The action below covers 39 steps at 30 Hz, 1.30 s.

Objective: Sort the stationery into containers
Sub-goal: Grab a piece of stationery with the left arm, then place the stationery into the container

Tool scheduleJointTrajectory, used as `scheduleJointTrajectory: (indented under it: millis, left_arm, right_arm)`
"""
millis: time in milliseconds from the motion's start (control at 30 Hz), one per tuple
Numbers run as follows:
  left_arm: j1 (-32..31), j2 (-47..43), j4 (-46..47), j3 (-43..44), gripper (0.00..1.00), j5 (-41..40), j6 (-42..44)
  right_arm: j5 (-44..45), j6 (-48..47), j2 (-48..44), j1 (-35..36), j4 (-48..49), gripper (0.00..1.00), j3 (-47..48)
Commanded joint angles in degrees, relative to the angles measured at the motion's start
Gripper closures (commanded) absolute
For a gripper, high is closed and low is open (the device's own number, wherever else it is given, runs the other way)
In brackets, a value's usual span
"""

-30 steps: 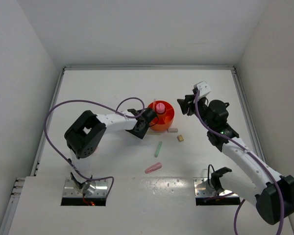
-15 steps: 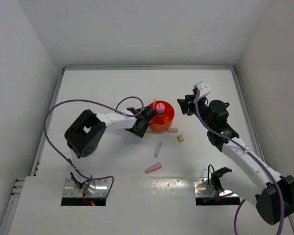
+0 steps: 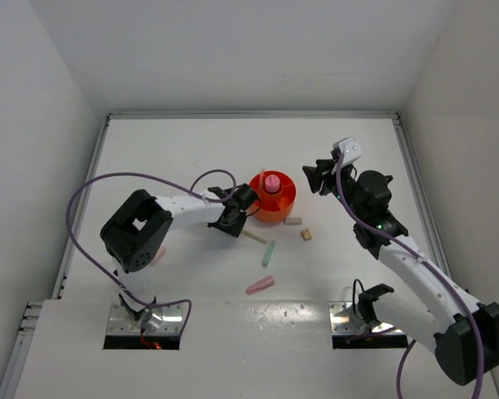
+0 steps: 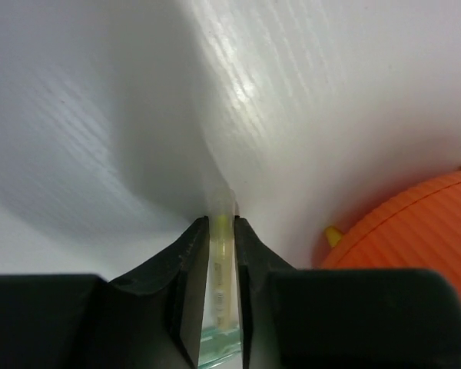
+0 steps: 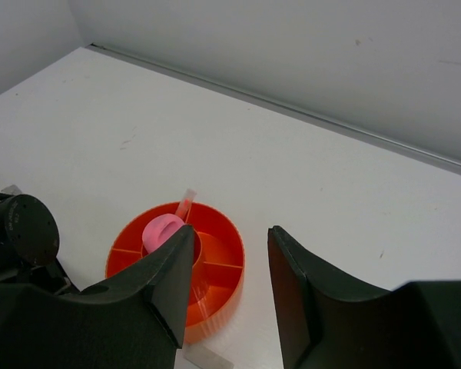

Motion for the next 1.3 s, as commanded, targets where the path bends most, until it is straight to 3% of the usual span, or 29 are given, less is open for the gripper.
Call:
scheduleJointTrajectory:
  millis: [0, 133, 433, 633, 767, 933, 1267]
  left_arm:
    - [0.7, -0.53, -4.66, -4.56, 0.76, 0.65, -4.48]
    - [1.23, -2.46, -4.66, -5.19, 1.0, -0.14, -1.94]
    - [2.37, -10.28, -5.27, 0.51, 1.0, -9.88, 10.96]
    - [0.7, -17.13, 4.27, 6.15, 1.0, -21.84, 40.36]
    - [0.7, -22.06, 13.26, 4.48, 1.0, -25.98, 51.03]
    - [1.32, -20.05, 21.26, 8.6, 1.0, -23.87, 61.68]
    - [1.32, -5.64, 32.78, 20.82, 1.0, -19.22, 85.06]
  right_arm:
    - [0.87, 1.02, -1.48, -0.38, 3.82, 0.56, 0.85]
    - [0.87, 1.02, -1.48, -0.38, 3.82, 0.56, 0.85]
    - [0.87, 1.02, -2.01, -0.38, 3.82, 0.56, 0.33]
    - [0.87, 1.02, -2.01, -0.38, 3.82, 0.56, 0.33]
    - [0.87, 1.02, -1.48, -0.38, 3.82, 0.6, 0.33]
    - [0.87, 1.02, -0.95, -0.38, 3.82, 0.61, 0.33]
    - [0.87, 1.02, 0.19, -0.38, 3.82, 0.61, 0.33]
